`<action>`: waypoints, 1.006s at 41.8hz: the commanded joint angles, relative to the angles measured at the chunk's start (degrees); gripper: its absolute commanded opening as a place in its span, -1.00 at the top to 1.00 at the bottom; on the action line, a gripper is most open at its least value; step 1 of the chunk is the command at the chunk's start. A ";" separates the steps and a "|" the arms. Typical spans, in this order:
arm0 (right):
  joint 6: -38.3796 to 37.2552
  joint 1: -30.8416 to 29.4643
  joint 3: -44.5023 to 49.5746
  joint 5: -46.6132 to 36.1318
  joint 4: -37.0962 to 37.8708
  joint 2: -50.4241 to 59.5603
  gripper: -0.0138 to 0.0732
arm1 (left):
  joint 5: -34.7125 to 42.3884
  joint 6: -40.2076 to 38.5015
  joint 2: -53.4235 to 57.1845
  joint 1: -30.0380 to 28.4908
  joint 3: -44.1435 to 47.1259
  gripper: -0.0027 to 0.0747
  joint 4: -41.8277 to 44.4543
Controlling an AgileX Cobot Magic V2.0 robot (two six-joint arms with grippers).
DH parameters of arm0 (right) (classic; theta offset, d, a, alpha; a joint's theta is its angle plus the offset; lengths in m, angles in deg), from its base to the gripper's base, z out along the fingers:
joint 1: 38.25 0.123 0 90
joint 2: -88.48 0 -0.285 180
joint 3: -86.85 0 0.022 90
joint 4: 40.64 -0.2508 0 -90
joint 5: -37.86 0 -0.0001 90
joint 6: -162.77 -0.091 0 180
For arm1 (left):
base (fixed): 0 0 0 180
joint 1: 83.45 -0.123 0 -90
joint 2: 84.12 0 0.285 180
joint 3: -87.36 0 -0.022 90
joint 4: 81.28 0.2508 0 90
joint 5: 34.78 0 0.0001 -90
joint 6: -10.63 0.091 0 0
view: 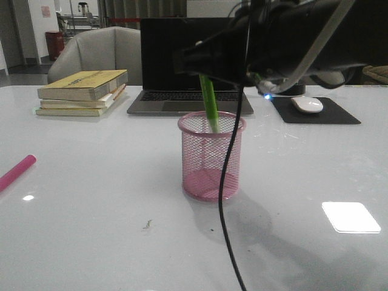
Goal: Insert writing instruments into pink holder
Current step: 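Carry the green marker over the pink holder and drop it in, then open the right gripper and withdraw it from the holder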
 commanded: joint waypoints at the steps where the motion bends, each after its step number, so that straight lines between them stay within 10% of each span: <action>1: 0.33 -0.06 -1.44 -3.53 0.23 1.58 -0.14 | 4.35 -0.15 -0.43 0.44 -1.52 -0.24 -1.04; 10: 0.58 -0.13 -1.77 2.37 0.23 7.81 -0.36 | 4.50 -0.15 -0.43 0.44 -1.52 -0.24 -1.04; 26: 4.27 -0.25 -0.89 49.00 0.75 34.49 -0.36 | 4.50 -0.15 -0.43 0.44 -1.52 -0.24 -1.04; 42: 4.22 -0.25 12.29 53.76 2.21 52.34 -0.36 | 4.72 -1.10 -2.47 0.20 -1.63 -0.25 1.01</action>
